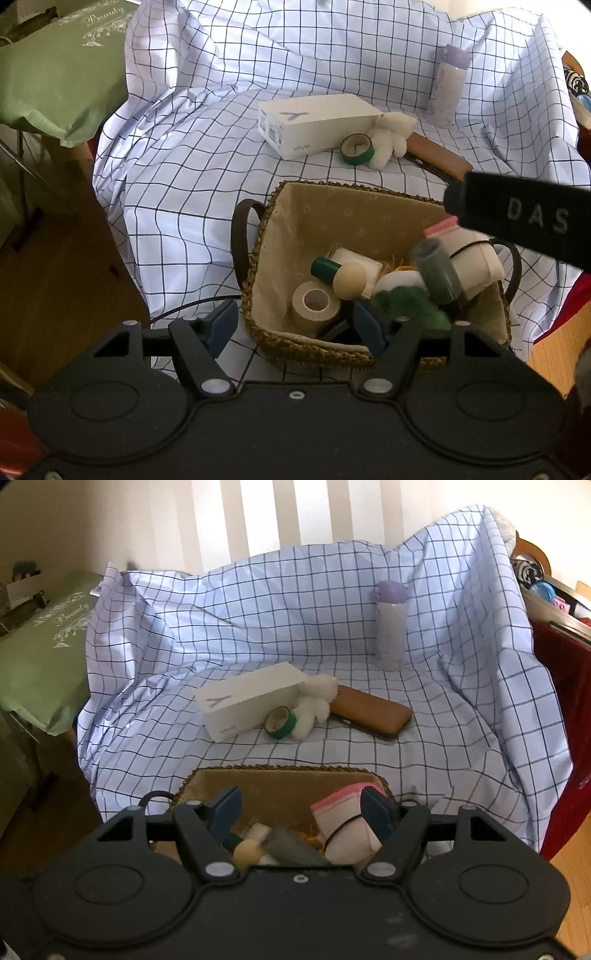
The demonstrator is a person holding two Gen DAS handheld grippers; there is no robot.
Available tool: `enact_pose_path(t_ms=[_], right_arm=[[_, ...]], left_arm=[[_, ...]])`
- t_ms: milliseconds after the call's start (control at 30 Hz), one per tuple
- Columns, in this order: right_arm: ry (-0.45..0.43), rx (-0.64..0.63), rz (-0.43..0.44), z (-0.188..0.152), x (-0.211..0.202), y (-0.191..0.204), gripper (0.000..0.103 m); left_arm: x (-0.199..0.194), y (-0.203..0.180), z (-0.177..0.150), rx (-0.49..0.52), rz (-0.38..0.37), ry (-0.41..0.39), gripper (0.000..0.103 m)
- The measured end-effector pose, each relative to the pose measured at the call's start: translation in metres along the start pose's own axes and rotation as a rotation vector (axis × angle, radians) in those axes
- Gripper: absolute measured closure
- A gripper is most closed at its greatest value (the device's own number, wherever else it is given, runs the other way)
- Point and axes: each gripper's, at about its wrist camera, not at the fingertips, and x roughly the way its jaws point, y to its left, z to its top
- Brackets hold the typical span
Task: Organize soft objects
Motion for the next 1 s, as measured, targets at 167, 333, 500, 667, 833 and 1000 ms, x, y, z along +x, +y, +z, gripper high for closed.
enact_pose_path(t_ms=[167,333,500,667,833,1000], right_arm=[[-0.002,0.012,0.007,0.001,0.000,-0.002,0.032],[0.000,0.033,-0.003,0.000,-0.002,-0.009,0.032],[0.000,0.052,-0.019,-0.001,-0.004,-0.016,0.032],[0.009,0.060,-0.026,-0.005,-0.004,-0.020,0.032],[0.024,0.059,-0.031,-0.010,-0.002,-0.021,0.032],[0.044,0.057,-0.036,-0.016,-0.001,-0.022,0.031]], left_arm=[[-0.001,0.001,-0.001,-0.002,0.002,0.000,0.038],[0.000,0.002,-0.001,-0.004,0.000,0.004,0.038],[0.000,0.000,-0.001,0.002,-0.002,0.002,0.038],[0.000,0.001,-0.001,0.002,0.000,0.002,0.038],[-0.001,0.001,-0.001,0.004,0.004,0.001,0.038],[-0.001,0.001,-0.001,0.006,0.005,0.003,0.038]])
